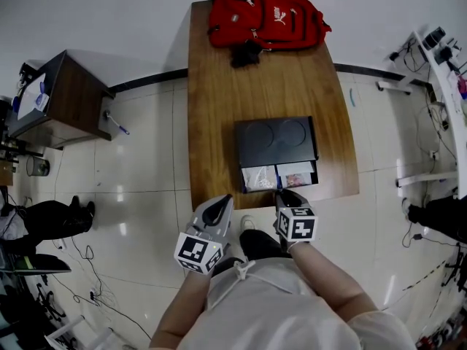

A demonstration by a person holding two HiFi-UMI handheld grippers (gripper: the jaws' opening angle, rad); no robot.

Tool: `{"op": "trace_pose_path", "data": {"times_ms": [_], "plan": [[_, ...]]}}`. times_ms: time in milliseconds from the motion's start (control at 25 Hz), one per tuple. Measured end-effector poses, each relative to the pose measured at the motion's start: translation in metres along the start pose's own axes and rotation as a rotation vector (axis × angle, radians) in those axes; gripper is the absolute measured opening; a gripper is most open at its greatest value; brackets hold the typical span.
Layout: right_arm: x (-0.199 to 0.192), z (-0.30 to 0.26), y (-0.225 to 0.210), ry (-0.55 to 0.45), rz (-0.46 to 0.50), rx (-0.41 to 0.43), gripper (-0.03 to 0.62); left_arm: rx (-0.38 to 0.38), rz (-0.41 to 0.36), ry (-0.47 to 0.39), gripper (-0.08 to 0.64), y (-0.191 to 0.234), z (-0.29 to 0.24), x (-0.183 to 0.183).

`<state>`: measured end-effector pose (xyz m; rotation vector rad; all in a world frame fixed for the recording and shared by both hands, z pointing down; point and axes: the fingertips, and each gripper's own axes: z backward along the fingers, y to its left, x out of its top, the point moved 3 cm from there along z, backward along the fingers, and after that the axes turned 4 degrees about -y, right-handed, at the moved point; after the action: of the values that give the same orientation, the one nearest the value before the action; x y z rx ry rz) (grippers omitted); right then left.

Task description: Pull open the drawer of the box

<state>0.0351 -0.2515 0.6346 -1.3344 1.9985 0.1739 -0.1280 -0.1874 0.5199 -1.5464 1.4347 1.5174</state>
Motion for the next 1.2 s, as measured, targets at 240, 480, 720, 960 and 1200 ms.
{"op": "trace_pose_path", "data": {"times_ms": [240,480,720,960,1200], "plan": [[-0.023,0.014,0.005,0.012,-0.021,0.005,0.075,-0.004,-0.008,-0.005,0.006,-0.015,0.015,-0.006],[-0.038,0.024,0.004,0.015,-0.015,-0.007,0.075,-0.010,-0.014,-0.014,0.006,-0.026,0.029,-0.008],[-0.036,0.032,0.006,-0.029,0.025,-0.020,0.072,-0.005,-0.017,-0.021,0.006,-0.032,0.041,-0.011],[-0.005,0.063,0.018,-0.187,0.072,0.008,0.195,0.003,-0.019,-0.048,0.006,-0.039,0.054,-0.006],[0.060,0.134,0.056,-0.468,0.150,0.053,0.190,0.002,-0.042,-0.143,0.006,-0.050,0.077,0.022]]}}
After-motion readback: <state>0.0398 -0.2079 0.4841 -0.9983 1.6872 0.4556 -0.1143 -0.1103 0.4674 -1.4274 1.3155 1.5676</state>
